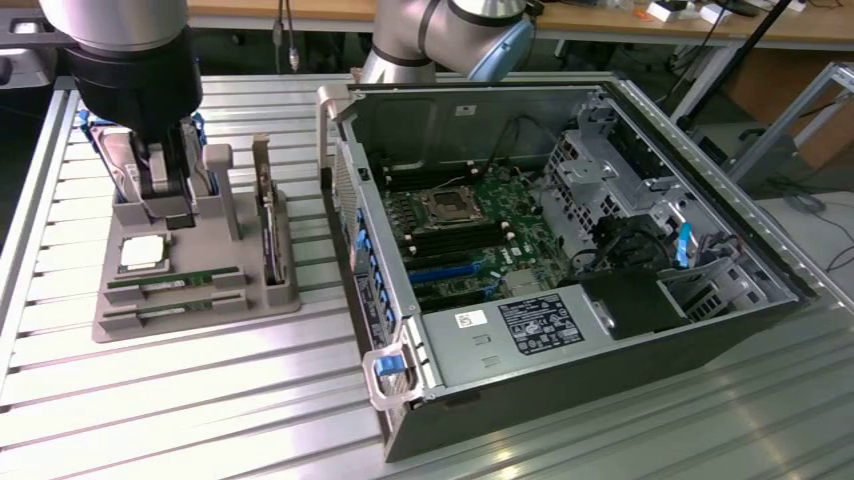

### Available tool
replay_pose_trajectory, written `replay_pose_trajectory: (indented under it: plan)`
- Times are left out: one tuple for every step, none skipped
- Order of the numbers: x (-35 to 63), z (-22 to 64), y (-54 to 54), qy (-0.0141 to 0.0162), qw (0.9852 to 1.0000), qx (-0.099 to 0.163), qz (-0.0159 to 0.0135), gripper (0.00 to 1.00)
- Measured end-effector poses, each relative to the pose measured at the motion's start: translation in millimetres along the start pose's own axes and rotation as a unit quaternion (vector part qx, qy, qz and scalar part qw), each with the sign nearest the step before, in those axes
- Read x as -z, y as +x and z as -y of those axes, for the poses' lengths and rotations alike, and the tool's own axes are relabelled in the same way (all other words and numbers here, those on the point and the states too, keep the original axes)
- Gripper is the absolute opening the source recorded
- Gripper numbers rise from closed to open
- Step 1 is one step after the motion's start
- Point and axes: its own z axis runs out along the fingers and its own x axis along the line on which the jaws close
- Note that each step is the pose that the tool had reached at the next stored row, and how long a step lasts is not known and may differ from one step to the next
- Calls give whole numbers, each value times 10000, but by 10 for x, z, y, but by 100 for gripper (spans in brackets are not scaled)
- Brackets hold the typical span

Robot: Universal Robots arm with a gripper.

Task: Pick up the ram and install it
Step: 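Pick up the ram and move it above insertion slot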

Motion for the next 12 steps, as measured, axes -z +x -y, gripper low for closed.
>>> replay_pose_trajectory:
  plan:
    - [-20,0,1,0,10000,9,0,36]
    - [-33,-1,1,0,10000,11,0,36]
    - [-41,-3,1,0,10000,13,0,36]
    - [-50,-5,1,0,10000,15,-1,36]
    - [-61,-6,1,0,10000,17,-1,36]
    - [-70,-7,1,0,10000,18,-1,36]
    - [-79,-8,1,0,10000,19,0,36]
    - [-99,-11,1,0,10000,20,-1,36]
    - [-117,-11,1,0,10000,21,-1,36]
    - [-129,-11,2,0,10000,21,-1,36]
    - [-148,-12,2,0,10000,21,-1,36]
    - [-158,-13,2,0,10000,22,-1,36]
